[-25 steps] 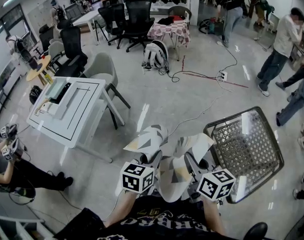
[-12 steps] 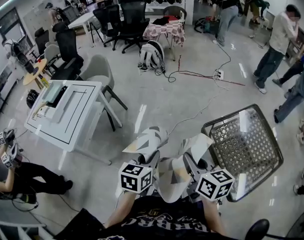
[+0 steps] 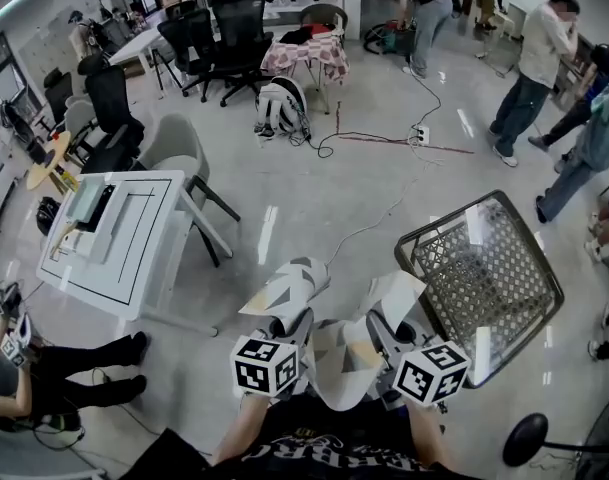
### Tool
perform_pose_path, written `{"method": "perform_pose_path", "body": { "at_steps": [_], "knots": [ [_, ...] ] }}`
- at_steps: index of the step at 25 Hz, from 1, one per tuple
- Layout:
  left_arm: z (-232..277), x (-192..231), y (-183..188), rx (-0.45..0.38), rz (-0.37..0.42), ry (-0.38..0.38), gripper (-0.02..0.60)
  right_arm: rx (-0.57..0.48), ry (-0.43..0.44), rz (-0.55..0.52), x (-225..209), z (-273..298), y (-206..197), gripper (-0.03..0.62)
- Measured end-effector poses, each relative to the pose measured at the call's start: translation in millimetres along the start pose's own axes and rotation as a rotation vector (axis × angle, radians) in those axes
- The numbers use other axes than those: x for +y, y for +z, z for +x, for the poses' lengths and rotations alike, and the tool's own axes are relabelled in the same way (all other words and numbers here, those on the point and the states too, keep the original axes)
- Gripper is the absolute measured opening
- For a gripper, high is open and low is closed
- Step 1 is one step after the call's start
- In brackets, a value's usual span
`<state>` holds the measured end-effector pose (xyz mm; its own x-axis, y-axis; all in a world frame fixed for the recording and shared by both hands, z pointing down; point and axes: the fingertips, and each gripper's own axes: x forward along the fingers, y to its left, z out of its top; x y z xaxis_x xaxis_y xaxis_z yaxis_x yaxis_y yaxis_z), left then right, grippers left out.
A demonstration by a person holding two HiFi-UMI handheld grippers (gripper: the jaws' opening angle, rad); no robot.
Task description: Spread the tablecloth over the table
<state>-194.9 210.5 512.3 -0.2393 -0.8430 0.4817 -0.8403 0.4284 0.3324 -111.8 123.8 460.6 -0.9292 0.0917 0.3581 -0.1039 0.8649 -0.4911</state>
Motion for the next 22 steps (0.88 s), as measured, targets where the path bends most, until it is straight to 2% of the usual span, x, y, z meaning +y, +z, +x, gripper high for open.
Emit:
{"method": "perform_pose_path", "body": {
  "at_steps": [4,6,9,12,17,22],
  "knots": [
    [7.3,-0.1,-7.3,0.003,0.013,-0.048,0.046,-0.019,-0.083,0.029,-15.9,-9.5,-10.2,0.034],
    [8.7,-1.1,-2.7,-0.023,0.013,-0.077,0.046,-0.045,-0.118,0.037,-20.9,-17.7,-10.3,0.034],
    [11.7,-6.2,19.2,-0.069,0.012,-0.118,0.046,-0.098,-0.155,0.04,-27.6,-30.7,2.8,0.035],
    [23.9,-25.3,52.6,-0.088,0.055,-0.153,0.046,-0.133,-0.2,0.026,-40.7,-48.2,30.8,0.038],
    [37.6,-50.8,104.4,-0.16,0.11,-0.156,0.046,-0.208,-0.203,0.003,-55.0,-63.1,75.3,0.04],
    [36.0,-62.2,108.8,-0.216,0.211,-0.125,0.046,-0.281,-0.183,-0.013,-61.2,-69.0,77.7,0.038]
  ]
}}
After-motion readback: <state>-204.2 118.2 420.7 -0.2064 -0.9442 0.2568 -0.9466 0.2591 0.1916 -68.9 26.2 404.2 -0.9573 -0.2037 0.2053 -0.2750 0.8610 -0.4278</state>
